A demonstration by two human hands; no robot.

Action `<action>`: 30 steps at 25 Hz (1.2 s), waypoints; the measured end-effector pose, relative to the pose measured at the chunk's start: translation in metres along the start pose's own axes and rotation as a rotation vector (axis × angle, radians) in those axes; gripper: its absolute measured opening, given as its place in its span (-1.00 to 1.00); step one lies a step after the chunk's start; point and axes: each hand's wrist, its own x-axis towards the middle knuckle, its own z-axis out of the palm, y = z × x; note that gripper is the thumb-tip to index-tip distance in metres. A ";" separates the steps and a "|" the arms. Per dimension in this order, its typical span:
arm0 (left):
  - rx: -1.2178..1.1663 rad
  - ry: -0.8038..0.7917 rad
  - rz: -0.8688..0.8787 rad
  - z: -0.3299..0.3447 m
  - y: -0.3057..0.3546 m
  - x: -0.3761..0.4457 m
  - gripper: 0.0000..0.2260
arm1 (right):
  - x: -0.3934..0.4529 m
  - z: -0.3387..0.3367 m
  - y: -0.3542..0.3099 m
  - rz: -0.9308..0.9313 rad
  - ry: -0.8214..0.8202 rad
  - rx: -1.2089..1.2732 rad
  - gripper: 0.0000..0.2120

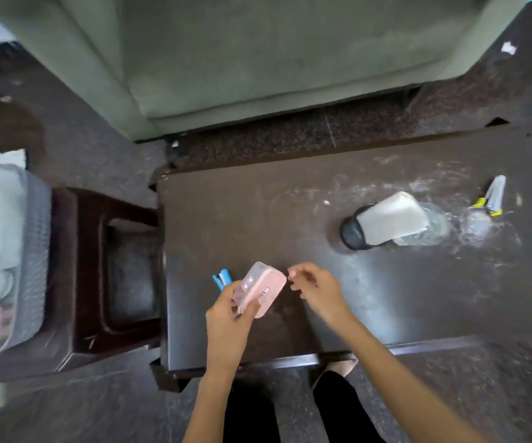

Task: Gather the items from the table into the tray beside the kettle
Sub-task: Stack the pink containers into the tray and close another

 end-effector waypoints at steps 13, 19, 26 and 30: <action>-0.345 0.168 -0.183 -0.103 -0.059 0.010 -0.72 | 0.002 0.124 0.016 0.047 0.005 -0.934 -0.68; -0.493 0.191 -0.226 -0.138 -0.060 0.009 -0.80 | -0.005 0.144 -0.043 -0.148 0.200 -0.573 -0.91; -0.739 0.424 -0.254 -0.235 -0.058 0.013 -0.72 | -0.022 0.256 -0.161 -0.512 0.020 -0.360 -0.69; -0.842 0.557 -0.243 -0.302 -0.073 0.012 -0.84 | -0.025 0.328 -0.190 -0.609 -0.132 -0.448 -0.72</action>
